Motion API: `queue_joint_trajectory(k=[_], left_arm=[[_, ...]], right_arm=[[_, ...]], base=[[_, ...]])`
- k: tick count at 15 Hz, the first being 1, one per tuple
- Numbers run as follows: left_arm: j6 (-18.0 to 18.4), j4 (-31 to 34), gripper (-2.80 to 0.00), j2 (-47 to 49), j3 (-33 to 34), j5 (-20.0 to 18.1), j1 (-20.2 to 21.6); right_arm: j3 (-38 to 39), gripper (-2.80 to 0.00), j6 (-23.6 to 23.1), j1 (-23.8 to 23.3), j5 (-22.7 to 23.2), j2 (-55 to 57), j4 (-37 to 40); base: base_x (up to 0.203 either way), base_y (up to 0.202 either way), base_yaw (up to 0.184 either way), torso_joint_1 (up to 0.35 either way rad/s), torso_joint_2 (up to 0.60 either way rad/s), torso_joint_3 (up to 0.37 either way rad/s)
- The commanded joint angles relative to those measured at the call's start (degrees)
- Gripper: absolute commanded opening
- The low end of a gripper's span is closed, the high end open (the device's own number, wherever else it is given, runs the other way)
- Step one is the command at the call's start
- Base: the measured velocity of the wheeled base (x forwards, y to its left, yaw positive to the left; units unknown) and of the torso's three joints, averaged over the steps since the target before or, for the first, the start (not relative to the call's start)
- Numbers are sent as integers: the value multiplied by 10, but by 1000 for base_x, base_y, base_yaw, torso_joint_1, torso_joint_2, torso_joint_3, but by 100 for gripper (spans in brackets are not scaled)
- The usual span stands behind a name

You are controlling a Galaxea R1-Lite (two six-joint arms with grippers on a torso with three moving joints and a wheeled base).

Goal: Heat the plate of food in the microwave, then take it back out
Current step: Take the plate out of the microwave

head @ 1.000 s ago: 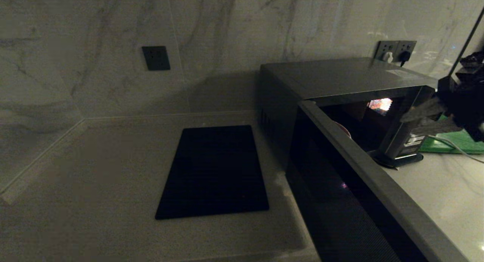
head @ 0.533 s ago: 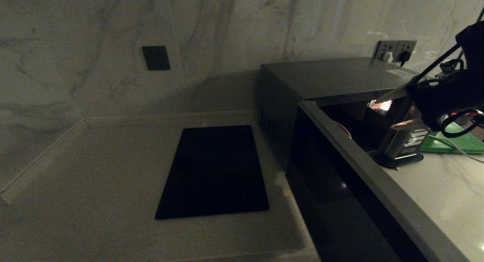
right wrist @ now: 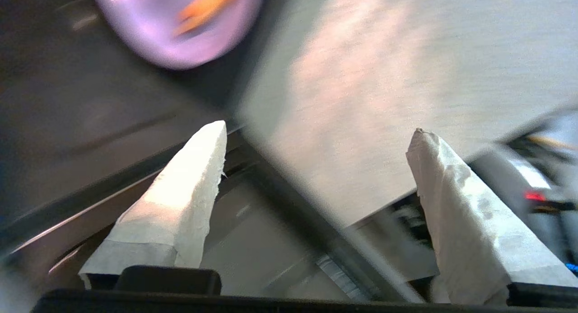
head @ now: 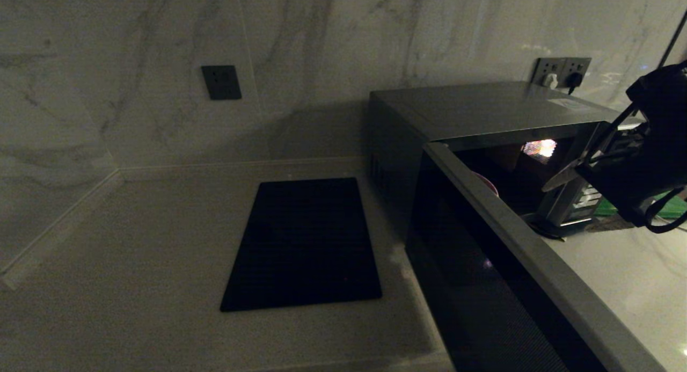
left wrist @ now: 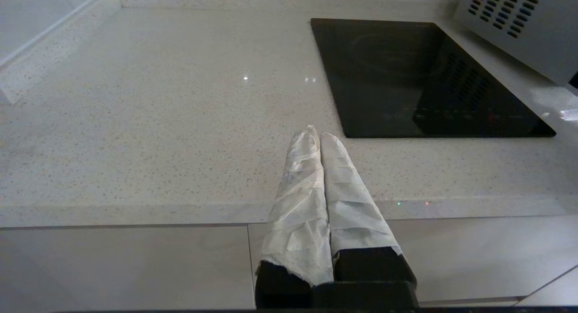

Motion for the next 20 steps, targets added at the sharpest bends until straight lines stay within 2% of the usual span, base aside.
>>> queue_joint_trajectory(k=[1,5,8,10,13,20], left_arm=[[-1,0,-280,1,0,0,0],[0,0,-280,1,0,1,0],[0,0,-280,1,0,0,0],[-1,0,-280,1,0,0,0],[-1,0,-280,1,0,0,0],[-1,0,-280,1,0,0,0]], right_arm=[[3,0,57,22,-39,15,-6],[-47,0,167,46,-81,106,-66],[-50,0,216,52,-86,158,-98],[-54,0,220,50,-78,167,-104],[-65,0,219,49,-36,178,-121],[-66,0,216,43,-22,206,-146]], base=[[0,0,0,0,0,0],[0,0,0,0,0,0],[0,0,0,0,0,0],[0,0,0,0,0,0],[0,0,0,0,0,0],[0,0,0,0,0,0]])
